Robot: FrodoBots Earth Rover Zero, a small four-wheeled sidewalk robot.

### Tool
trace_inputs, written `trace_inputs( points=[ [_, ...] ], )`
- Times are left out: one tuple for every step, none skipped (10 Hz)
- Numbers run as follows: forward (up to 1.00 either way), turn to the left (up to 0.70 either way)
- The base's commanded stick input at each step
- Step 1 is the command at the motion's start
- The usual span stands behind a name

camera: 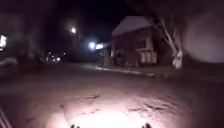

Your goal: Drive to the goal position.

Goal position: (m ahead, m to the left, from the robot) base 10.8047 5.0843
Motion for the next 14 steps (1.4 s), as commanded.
trace_inputs(
  points=[
    [0.7,0.0],
    [0.7,0.0],
    [0.7,0.0],
    [0.7,0.0],
    [0.7,0.0],
    [0.7,0.0],
    [0.7,0.0],
    [0.7,0.0],
    [0.7,0.0],
    [0.7,0.0],
    [0.7,0.0],
    [0.7,0.0],
    [0.7,0.0],
    [0.7,0.0]
  ],
)
